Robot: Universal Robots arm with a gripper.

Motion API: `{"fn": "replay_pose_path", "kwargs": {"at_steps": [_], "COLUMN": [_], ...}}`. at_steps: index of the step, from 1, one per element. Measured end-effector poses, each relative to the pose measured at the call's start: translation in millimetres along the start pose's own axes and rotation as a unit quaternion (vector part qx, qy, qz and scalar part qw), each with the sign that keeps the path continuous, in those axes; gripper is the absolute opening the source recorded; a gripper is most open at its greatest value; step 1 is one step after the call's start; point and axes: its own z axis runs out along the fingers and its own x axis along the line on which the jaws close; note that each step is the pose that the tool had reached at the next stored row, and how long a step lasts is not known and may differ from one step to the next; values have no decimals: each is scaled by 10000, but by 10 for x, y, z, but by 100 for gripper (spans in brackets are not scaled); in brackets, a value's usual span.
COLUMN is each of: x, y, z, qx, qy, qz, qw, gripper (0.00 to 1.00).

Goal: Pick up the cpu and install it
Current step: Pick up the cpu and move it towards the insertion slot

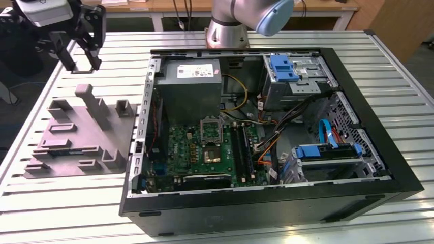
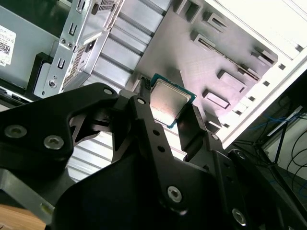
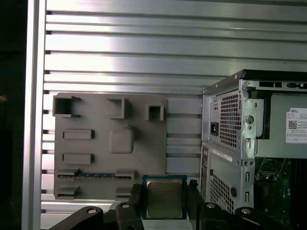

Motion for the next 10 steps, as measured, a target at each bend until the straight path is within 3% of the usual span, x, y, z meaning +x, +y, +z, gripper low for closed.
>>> {"fn": "replay_pose_path", "kwargs": {"at_steps": [10], "x": [-50], "y": [0], "z": [1], "qx": [0], "qy": [0], "qz": [0], "qw": [10000], "gripper": [47]}}
